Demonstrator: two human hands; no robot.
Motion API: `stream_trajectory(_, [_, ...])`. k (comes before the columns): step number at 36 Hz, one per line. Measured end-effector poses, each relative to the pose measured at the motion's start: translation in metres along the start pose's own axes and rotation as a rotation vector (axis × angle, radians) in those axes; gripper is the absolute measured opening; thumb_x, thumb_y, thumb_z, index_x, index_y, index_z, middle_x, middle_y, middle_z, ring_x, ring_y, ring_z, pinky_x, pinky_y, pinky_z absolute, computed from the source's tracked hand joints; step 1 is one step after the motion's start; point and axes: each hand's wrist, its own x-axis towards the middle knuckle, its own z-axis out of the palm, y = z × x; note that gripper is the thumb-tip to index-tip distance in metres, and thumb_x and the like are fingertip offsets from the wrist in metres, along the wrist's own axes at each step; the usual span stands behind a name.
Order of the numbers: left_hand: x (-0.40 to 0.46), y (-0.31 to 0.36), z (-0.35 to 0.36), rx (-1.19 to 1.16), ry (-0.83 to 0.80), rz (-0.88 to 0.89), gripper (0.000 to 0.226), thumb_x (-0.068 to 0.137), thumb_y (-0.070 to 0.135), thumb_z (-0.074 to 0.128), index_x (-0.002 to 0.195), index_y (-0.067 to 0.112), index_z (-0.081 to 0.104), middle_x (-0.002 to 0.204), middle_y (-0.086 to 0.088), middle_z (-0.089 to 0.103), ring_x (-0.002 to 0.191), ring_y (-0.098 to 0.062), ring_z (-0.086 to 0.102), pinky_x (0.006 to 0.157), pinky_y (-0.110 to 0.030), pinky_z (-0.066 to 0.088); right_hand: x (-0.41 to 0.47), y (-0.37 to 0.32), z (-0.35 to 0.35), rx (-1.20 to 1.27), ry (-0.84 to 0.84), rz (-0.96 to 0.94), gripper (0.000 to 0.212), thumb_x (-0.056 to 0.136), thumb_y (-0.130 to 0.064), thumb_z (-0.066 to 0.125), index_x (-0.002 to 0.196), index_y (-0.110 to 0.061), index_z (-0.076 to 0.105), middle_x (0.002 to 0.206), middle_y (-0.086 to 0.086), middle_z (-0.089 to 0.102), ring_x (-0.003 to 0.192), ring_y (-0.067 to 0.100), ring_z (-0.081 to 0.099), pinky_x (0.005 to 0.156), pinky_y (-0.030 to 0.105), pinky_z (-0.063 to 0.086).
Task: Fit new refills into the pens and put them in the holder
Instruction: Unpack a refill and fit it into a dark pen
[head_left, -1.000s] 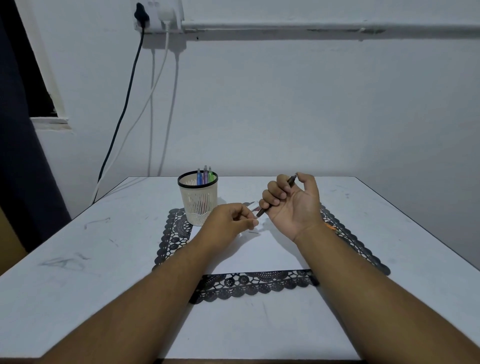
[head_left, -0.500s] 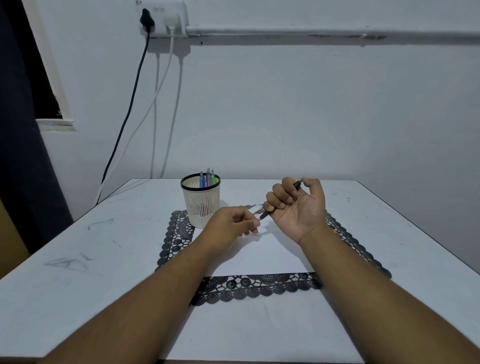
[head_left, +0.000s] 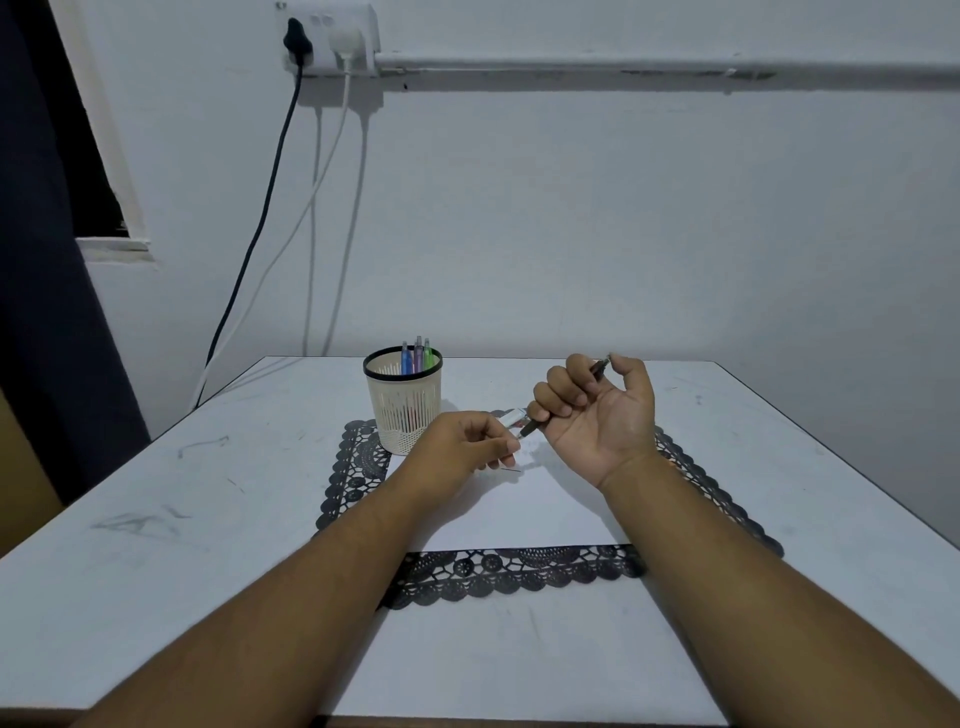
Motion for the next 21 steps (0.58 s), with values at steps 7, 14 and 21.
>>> stream_trajectory(7, [-0.0005,0.0015,0.0000,-0.003,-0.001,0.004,0.009,0.091,0.007,0.073,0.083,0.006,0.074,0.075,-0.008,0.073,0.067,-0.012,0.057,0.070,-0.026,0.046,-0.0014,0.0005,0.0009,0.001,0.000,-0.008,0.034,0.084,-0.041,0.044,0.064,-0.019,0.028,0.063,0.000,0.019,0.063,0.020,0.015,0.062,0.034,0.024])
stream_trajectory(14, [-0.0002,0.0012,-0.0008,-0.003,-0.006,0.006,0.009,0.091,0.007,0.074,0.082,0.009,0.074,0.076,-0.008,0.073,0.068,-0.012,0.057,0.070,-0.024,0.047,-0.0010,0.0008,0.0011,-0.005,0.001,-0.009,0.033,0.083,-0.040,0.043,0.063,-0.019,0.029,0.064,0.000,0.017,0.062,0.020,0.014,0.061,0.034,0.024])
stream_trajectory(21, [0.0000,0.0004,-0.0009,0.003,-0.016,0.006,0.009,0.091,0.008,0.074,0.082,0.009,0.075,0.077,-0.008,0.074,0.069,-0.012,0.058,0.071,-0.022,0.047,0.0003,0.0002,-0.0007,-0.004,-0.009,0.003,0.033,0.083,-0.040,0.043,0.062,-0.019,0.030,0.062,0.000,0.020,0.062,0.019,0.015,0.061,0.034,0.025])
